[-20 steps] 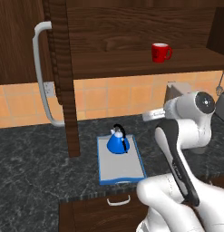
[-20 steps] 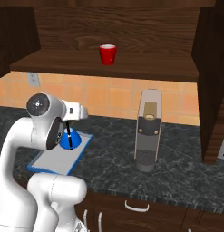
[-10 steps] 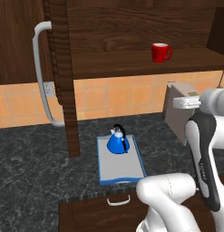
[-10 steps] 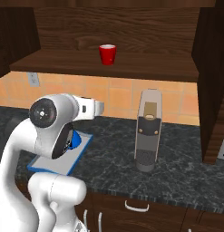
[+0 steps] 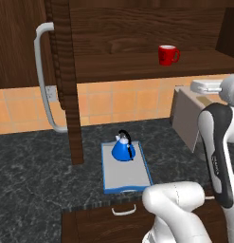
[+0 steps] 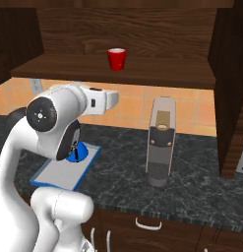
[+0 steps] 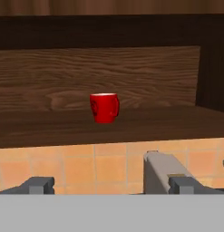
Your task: Pick the kettle from the counter and place it on the tray. Then pick the mug from the cabinet and place it on the tray. Then close the cabinet doors.
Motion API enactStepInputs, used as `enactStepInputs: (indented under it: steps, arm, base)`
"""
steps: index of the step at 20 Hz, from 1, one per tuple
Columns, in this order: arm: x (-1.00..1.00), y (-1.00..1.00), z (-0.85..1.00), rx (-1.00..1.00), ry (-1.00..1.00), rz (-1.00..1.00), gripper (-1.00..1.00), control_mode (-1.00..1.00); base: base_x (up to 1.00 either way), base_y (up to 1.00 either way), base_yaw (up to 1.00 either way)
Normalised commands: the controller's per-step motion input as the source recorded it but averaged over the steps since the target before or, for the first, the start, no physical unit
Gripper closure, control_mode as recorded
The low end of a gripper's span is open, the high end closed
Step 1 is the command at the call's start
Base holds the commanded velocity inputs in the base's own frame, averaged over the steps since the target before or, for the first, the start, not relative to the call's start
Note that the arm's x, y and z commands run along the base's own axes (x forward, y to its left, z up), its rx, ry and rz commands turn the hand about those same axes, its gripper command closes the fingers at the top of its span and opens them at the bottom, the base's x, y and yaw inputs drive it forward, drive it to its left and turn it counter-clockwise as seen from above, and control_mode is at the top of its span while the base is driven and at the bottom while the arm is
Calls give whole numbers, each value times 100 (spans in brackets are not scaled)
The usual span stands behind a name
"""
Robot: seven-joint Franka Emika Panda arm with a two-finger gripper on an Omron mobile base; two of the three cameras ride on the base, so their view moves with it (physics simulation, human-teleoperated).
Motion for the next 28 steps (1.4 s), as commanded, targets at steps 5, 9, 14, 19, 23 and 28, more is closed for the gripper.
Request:
enactStepInputs:
  steps: [5, 9, 14, 19, 23, 28]
  arm:
    - [4, 0, -1, 0, 3, 0, -100, -100]
    - [25, -19, 16, 0, 1, 0, -100, -100]
    - [35, -15, 40, 0, 0, 0, -100, -100]
    - [53, -1, 4, 0, 14, 0, -100, -100]
    - [65, -1, 6, 0, 2, 14, -100, -100]
    - [50, -6, 5, -1, -6, 19, -100, -100]
  base:
    - [0, 0, 0]
    - [0, 0, 0]
    - [0, 0, 0]
    - [0, 0, 0]
    - [0, 0, 0]
    - [0, 0, 0]
